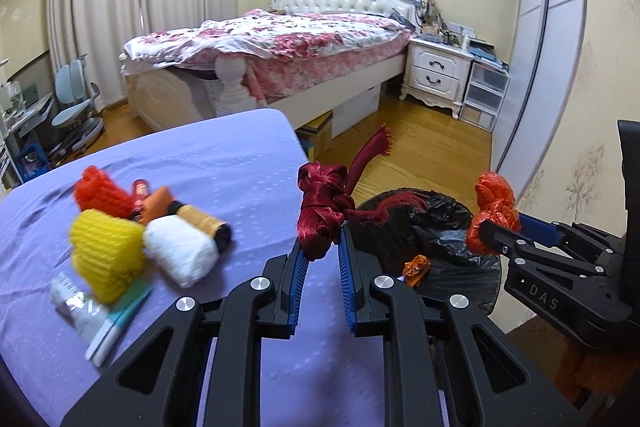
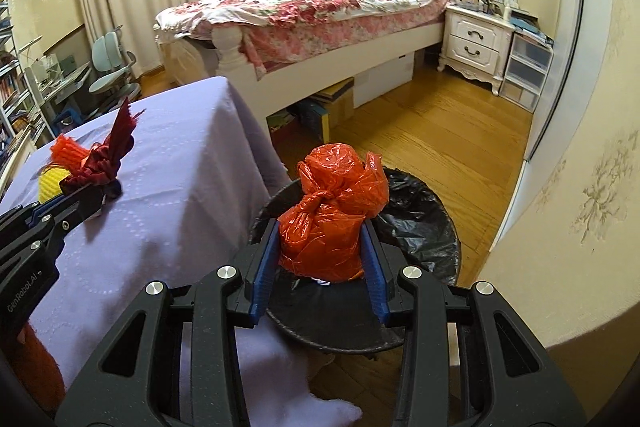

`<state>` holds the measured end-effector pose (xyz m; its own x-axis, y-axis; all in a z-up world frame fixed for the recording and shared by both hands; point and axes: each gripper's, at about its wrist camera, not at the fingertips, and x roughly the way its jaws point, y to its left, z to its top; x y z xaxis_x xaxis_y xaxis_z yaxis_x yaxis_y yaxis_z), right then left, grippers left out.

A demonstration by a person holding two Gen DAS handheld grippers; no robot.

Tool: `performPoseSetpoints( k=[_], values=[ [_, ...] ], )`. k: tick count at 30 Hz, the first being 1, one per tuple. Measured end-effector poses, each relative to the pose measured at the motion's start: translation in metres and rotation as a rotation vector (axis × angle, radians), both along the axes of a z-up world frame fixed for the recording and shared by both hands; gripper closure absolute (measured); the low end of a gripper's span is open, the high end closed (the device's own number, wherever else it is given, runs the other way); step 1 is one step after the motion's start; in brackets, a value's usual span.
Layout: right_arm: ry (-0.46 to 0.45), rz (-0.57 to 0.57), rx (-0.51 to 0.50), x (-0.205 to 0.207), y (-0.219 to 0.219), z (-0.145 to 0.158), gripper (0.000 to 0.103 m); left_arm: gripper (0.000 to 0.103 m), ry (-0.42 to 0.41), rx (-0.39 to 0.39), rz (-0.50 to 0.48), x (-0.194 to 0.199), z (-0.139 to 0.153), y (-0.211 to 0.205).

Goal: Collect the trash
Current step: 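Carry ribbon and mesh bag over the bin and open both tools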

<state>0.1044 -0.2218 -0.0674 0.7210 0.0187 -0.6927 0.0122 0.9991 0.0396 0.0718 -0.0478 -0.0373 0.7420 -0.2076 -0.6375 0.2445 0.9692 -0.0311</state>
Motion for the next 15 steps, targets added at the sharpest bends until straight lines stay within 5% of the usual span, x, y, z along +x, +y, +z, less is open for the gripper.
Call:
performPoseSetpoints(
  k=[12, 15],
  values=[
    [0.033, -0.030, 0.052, 0.021, -0.035, -0.018, 0.063, 0.084, 0.055, 0.047, -0.080, 0.028, -0.017, -0.051],
    [0.027, -0.046, 0.056, 0.024, -0.042, -0.019, 0.046, 0.075, 0.070, 0.053, -0.078, 0.033, -0.021, -0.057]
  ],
)
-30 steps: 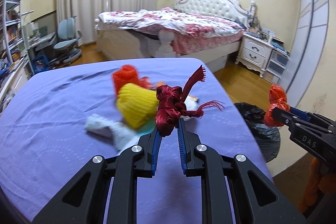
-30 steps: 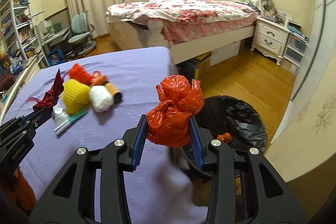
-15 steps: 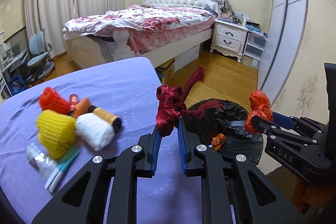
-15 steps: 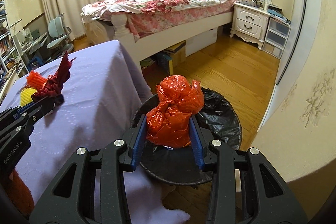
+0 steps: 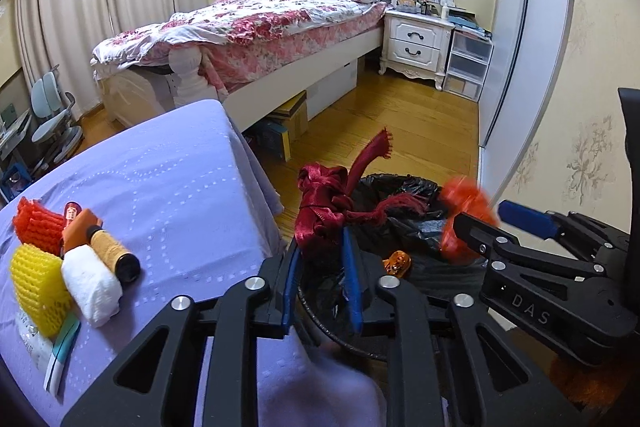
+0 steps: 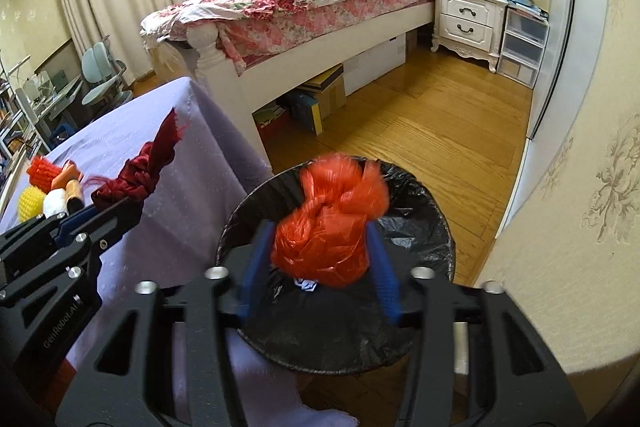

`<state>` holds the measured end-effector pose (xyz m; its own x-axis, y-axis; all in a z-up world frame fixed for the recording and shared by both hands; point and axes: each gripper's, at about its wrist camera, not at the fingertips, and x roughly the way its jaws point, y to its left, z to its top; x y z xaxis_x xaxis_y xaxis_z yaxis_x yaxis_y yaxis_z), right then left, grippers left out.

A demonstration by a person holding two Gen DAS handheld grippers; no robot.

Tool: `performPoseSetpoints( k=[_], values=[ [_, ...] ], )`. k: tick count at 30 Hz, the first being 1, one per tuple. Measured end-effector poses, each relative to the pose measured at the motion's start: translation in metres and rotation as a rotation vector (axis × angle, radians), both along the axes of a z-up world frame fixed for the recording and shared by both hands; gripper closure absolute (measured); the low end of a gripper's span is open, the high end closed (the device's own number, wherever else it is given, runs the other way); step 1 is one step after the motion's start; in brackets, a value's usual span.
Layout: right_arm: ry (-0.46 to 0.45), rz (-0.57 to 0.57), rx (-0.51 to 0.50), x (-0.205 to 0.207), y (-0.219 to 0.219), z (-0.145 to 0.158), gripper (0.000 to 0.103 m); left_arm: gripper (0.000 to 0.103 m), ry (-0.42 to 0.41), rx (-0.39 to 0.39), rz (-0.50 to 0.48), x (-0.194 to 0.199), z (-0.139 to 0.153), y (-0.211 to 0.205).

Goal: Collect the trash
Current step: 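Carry ribbon and mesh bag over the bin and open both tools, then return both tools to the table near the remaining trash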

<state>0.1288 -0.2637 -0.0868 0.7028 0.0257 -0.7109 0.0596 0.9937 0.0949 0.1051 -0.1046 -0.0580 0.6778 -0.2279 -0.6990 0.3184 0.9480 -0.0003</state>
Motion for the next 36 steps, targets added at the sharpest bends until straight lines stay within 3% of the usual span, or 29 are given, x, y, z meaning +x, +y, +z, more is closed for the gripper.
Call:
performPoseSetpoints(
  k=[1, 3, 9, 16, 22, 36],
  values=[
    [-0.002, -0.005, -0.002, 0.000, 0.000, 0.000, 0.041, 0.071, 0.004, 0.000, 0.003, 0.004, 0.000, 0.000],
    [-0.002, -0.017, 0.002, 0.003, -0.005, 0.000, 0.041, 0.053, 0.008, -0.006, 0.011, 0.006, -0.001, 0.000],
    [0.005, -0.060, 0.020, 0.000, -0.014, -0.002, 0.040, 0.032, 0.000, -0.016, 0.020, 0.004, 0.001, 0.001],
    [-0.004, -0.077, 0.017, -0.008, -0.011, 0.003, 0.025, 0.028, 0.001, -0.020, 0.059, -0.003, 0.005, 0.013],
    [0.004, -0.064, 0.046, -0.015, 0.006, 0.011, 0.023, 0.028, -0.009, -0.016, 0.114, -0.015, 0.014, 0.042],
    [0.036, 0.133, 0.044, -0.030, 0.099, 0.010, 0.023, 0.028, -0.008, 0.009, 0.290, -0.049, 0.016, 0.136]
  ],
)
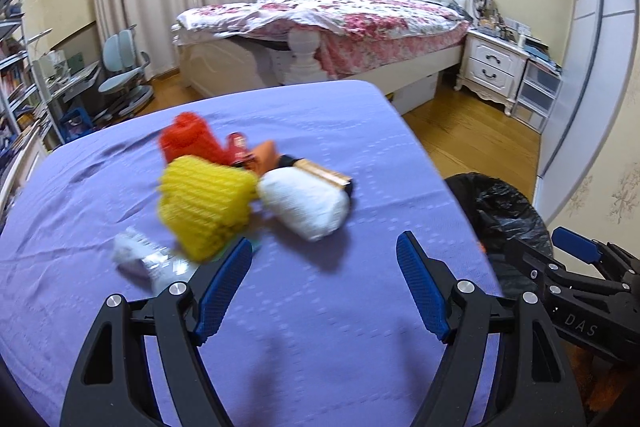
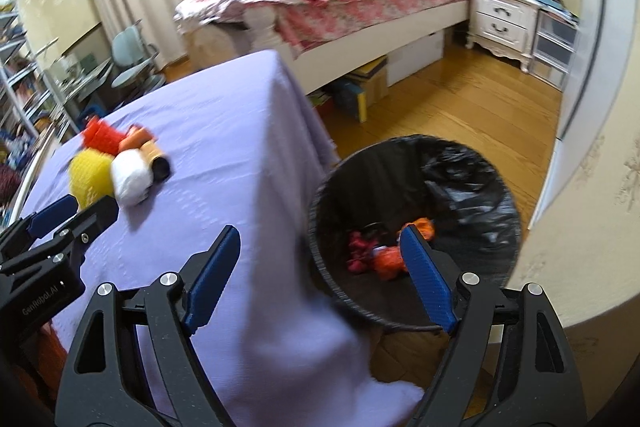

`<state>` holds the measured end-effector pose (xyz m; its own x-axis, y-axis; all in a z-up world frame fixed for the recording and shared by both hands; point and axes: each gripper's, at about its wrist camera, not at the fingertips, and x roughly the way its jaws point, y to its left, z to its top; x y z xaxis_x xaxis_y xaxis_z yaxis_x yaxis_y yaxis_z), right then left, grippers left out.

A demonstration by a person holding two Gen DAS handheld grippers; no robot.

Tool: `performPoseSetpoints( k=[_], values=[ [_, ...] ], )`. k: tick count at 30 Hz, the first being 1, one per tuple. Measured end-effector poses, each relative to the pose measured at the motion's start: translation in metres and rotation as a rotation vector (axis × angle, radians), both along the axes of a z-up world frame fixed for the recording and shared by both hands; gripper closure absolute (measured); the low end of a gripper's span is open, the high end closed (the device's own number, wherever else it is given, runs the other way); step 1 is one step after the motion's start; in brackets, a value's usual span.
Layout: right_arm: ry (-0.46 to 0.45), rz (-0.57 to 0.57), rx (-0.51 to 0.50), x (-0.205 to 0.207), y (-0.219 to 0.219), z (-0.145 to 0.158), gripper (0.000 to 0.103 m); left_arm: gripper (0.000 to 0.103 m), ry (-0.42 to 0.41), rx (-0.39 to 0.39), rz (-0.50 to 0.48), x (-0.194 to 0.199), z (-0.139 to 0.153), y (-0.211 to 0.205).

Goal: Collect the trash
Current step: 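Return both tools to the table near the remaining trash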

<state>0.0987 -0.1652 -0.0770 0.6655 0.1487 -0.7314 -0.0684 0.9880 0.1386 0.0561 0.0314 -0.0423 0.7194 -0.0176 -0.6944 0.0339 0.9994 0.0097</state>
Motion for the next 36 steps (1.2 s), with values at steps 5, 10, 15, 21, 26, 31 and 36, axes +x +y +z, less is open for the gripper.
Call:
performPoseSetpoints(
  k=[5, 10, 15, 21, 26, 31, 36],
  values=[
    [-0.011, 0.081, -0.010, -0.002, 0.038, 0.002, 0.023, 0.028, 0.015, -0.007, 0.090, -0.011, -0.005, 0.044],
    [-0.020, 0.141, -0.033, 0.002, 0.068, 0.002, 0.023, 0.028, 0.042, -0.017, 0.183, -0.009, -0.011, 0.078],
    [-0.021, 0.170, -0.045, 0.010, 0.089, 0.004, 0.023, 0.028, 0.063, -0.034, 0.245, -0.004, -0.016, 0.103],
    [-0.013, 0.186, -0.061, 0.013, 0.103, 0.002, 0.023, 0.028, 0.099, -0.084, 0.245, 0.003, -0.022, 0.112],
    [-0.002, 0.186, -0.071, 0.013, 0.107, -0.003, 0.023, 0.028, 0.125, -0.100, 0.241, 0.010, -0.027, 0.114],
    [0.007, 0.183, -0.065, 0.015, 0.106, -0.005, 0.023, 0.028, 0.164, -0.098, 0.250, 0.010, -0.033, 0.119],
    [0.008, 0.187, -0.066, 0.014, 0.106, -0.007, 0.023, 0.028, 0.169, -0.085, 0.250, -0.001, -0.033, 0.128]
  ],
)
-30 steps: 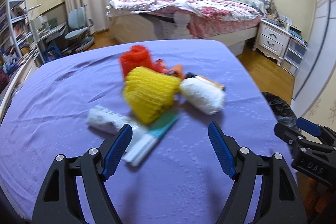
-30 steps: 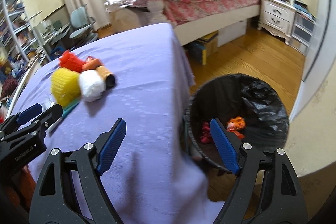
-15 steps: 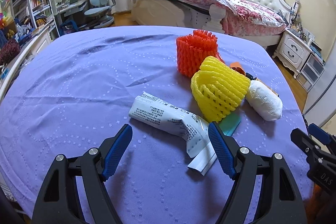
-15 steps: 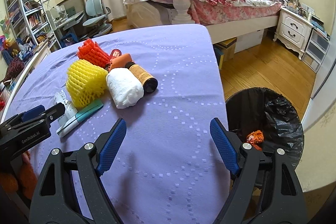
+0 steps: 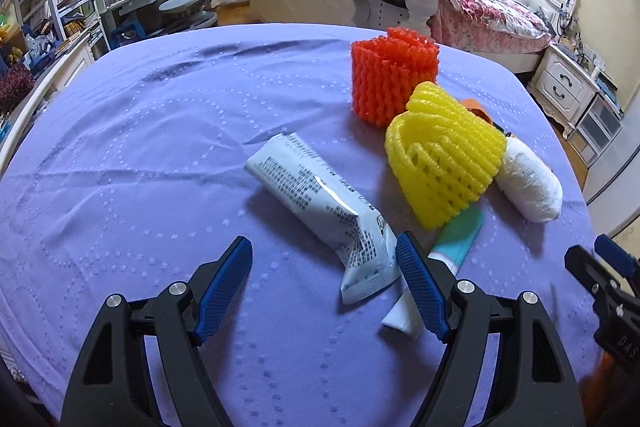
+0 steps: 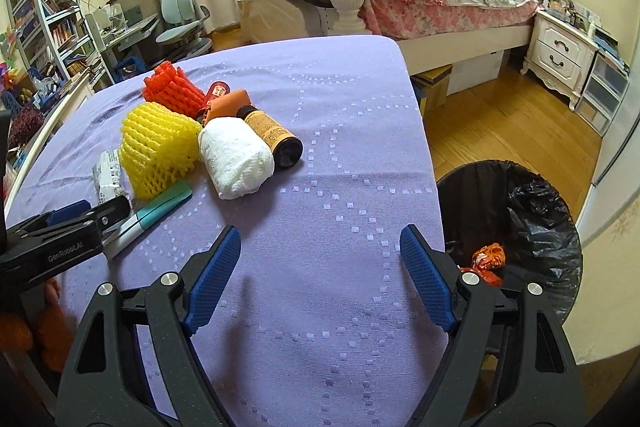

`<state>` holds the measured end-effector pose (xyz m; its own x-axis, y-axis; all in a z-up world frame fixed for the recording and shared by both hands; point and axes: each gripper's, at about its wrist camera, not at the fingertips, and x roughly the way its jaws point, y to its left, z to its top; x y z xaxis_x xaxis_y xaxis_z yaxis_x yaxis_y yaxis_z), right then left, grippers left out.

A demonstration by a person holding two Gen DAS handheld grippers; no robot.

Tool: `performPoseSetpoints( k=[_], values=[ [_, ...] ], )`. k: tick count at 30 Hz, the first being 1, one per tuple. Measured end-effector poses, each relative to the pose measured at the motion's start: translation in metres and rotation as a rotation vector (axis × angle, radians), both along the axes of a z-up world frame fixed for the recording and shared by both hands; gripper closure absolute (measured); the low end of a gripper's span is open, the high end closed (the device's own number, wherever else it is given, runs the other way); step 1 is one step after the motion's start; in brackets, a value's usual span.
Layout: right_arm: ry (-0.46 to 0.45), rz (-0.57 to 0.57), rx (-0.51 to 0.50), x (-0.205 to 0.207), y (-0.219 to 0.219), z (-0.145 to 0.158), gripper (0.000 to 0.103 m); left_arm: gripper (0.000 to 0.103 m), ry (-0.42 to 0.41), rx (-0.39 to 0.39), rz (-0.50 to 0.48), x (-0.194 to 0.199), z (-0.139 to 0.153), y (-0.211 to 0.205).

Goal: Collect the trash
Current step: 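Return both tools to the table near the remaining trash, then grasp the crumpled paper packet with left tool while right tool grasps white cloth roll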

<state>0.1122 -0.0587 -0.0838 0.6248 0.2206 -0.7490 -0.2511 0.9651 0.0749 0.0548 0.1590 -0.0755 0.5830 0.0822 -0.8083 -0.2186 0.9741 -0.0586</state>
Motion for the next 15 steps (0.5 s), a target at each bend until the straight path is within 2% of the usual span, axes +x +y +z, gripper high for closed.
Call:
performPoseSetpoints(
  k=[6, 15],
  values=[
    [0.002, -0.001, 0.003, 0.001, 0.001, 0.000, 0.023, 0.026, 0.007, 0.002, 0.007, -0.017, -0.001, 0.014],
    [-0.004, 0.000, -0.009, -0.001, 0.000, -0.002, 0.023, 0.026, -0.015, -0.004, 0.005, -0.009, 0.003, 0.009]
  ],
)
